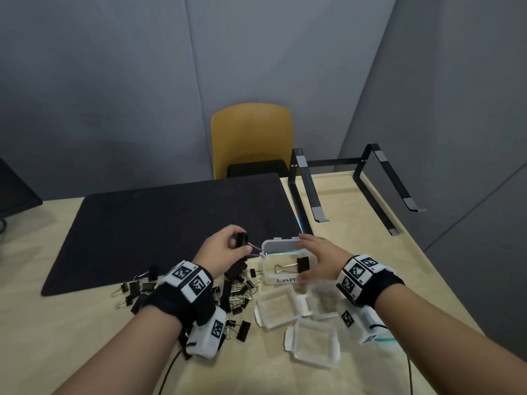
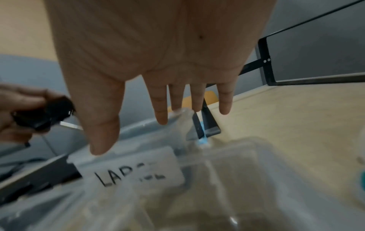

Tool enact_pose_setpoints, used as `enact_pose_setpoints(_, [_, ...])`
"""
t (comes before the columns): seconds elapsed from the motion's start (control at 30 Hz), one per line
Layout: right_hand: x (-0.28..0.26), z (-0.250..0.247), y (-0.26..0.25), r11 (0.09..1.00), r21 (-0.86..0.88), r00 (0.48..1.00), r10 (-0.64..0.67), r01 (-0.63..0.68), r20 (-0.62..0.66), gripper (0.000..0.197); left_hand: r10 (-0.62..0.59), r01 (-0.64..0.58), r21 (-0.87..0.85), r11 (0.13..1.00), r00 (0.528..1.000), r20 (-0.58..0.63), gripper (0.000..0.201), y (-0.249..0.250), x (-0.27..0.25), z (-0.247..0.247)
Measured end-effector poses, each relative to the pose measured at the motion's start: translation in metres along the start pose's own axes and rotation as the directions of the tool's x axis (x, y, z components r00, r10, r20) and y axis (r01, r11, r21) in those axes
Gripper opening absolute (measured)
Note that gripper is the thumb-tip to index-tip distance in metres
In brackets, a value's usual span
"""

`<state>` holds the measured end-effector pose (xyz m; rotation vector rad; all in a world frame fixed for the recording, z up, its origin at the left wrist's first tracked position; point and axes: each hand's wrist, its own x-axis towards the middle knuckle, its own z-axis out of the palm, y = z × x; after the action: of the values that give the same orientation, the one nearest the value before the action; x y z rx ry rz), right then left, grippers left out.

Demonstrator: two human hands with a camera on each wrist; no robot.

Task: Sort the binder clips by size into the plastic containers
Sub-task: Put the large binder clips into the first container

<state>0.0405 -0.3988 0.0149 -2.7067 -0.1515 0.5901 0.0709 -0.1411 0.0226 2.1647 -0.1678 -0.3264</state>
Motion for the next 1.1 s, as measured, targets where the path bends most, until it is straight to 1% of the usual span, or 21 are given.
enact_pose_setpoints(0.03, [0.0,0.002,0.002,1.0,-0.023,1.0,-0.006,0.006,0.009,0.078,0.012,-0.012,-0.005,1.0,1.0,0.005,0.027,0.004,0.0,0.006])
enact_pose_setpoints(0.1, [0.001,0.004,0.006,1.0,-0.019,1.0,-0.014,0.014,-0.002,0.083,0.026,-0.026,0.004,1.0,1.0,0.016,0.028,0.01,0.002,0.018])
enact_pose_setpoints(0.2, [0.004,0.006,0.01,1.0,-0.004,0.999,-0.029,0.029,-0.019,0.086,0.033,-0.036,0.098,0.995,0.999,0.038,0.029,0.019,0.005,0.035])
enact_pose_setpoints(0.33, [0.007,0.009,0.015,0.998,0.033,0.999,-0.045,0.045,-0.004,0.089,0.055,-0.061,0.323,0.944,0.998,0.029,0.026,0.029,0.009,0.049])
enact_pose_setpoints(0.43, [0.008,0.011,0.018,0.995,0.072,0.998,-0.066,0.065,0.004,0.09,0.051,-0.052,0.372,0.927,0.999,0.011,0.022,0.032,0.008,0.059])
enact_pose_setpoints(0.53, [0.007,0.009,0.018,0.995,0.066,0.997,-0.082,0.081,0.011,0.09,0.032,-0.036,0.41,0.911,0.999,0.015,0.02,0.032,0.008,0.067])
enact_pose_setpoints(0.63, [0.006,0.008,0.017,0.995,0.057,0.996,-0.086,0.085,0.011,0.091,0.028,-0.044,0.516,0.856,0.999,0.039,0.023,0.032,0.007,0.073])
enact_pose_setpoints(0.7, [0.006,0.008,0.017,0.994,0.057,0.996,-0.089,0.088,0.011,0.091,0.061,-0.076,0.587,0.806,0.997,0.046,0.024,0.033,0.007,0.076])
enact_pose_setpoints(0.8, [0.004,0.008,0.017,0.994,0.046,0.995,-0.096,0.095,0.017,0.089,0.117,-0.134,0.656,0.743,0.991,0.071,0.024,0.029,0.009,0.08])
enact_pose_setpoints(0.87, [0.003,0.006,0.016,0.995,0.034,0.995,-0.096,0.095,0.02,0.087,0.129,-0.141,0.712,0.688,0.989,0.071,0.028,0.024,0.011,0.081])
enact_pose_setpoints(0.97, [0.002,0.004,0.016,0.996,0.0,0.995,-0.092,0.092,0.036,0.077,0.153,-0.134,0.736,0.664,0.987,0.042,0.033,0.022,0.011,0.081])
enact_pose_setpoints(1.03, [0.0,0.001,0.016,0.995,-0.031,0.994,-0.088,0.09,0.061,0.065,0.134,-0.142,0.728,0.67,0.988,0.07,0.031,0.022,0.01,0.082])
enact_pose_setpoints(1.1, [-0.002,-0.001,0.015,0.994,-0.073,0.993,-0.08,0.087,0.089,0.054,0.059,-0.125,0.731,0.671,0.992,0.115,0.029,0.02,0.009,0.084])
